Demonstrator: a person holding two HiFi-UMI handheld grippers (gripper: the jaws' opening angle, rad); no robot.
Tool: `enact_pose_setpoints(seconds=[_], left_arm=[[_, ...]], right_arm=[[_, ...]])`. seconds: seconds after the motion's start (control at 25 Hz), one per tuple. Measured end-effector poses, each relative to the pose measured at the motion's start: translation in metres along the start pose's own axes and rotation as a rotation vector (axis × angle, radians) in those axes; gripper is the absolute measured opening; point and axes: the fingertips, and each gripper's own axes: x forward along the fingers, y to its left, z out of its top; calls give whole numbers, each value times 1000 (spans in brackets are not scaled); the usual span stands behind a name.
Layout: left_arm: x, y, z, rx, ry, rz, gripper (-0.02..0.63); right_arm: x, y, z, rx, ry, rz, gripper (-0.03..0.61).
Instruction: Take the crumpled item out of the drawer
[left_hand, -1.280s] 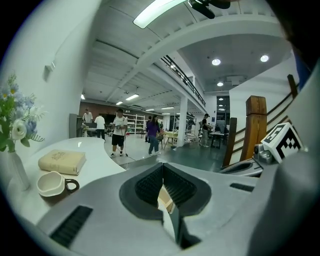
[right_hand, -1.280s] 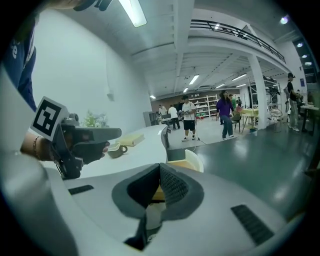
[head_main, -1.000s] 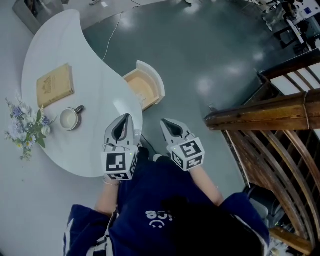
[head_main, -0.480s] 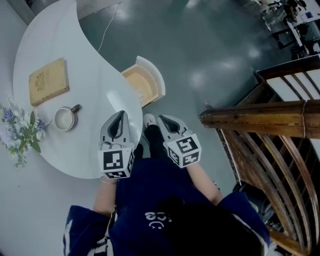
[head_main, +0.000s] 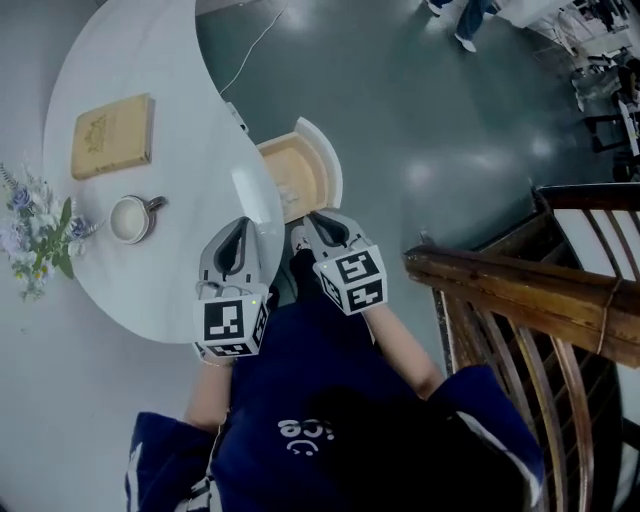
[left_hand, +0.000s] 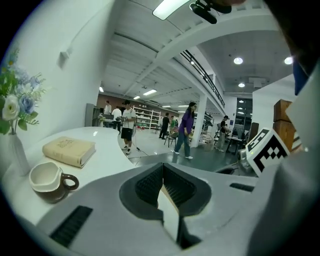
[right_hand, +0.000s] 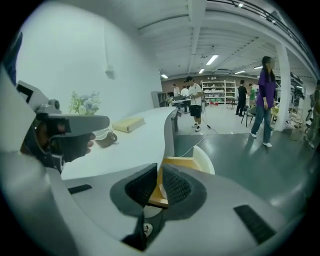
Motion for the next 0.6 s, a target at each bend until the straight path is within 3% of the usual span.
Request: enact_pose_setpoints(seconds=[0.48, 0.6], left_arm=[[13, 24, 18, -13, 9, 177, 5], [13, 30, 21, -8, 15, 216, 5]], right_arm=[[65, -37, -23, 76, 254, 131, 156], [82, -41, -27, 38, 305, 162, 172]])
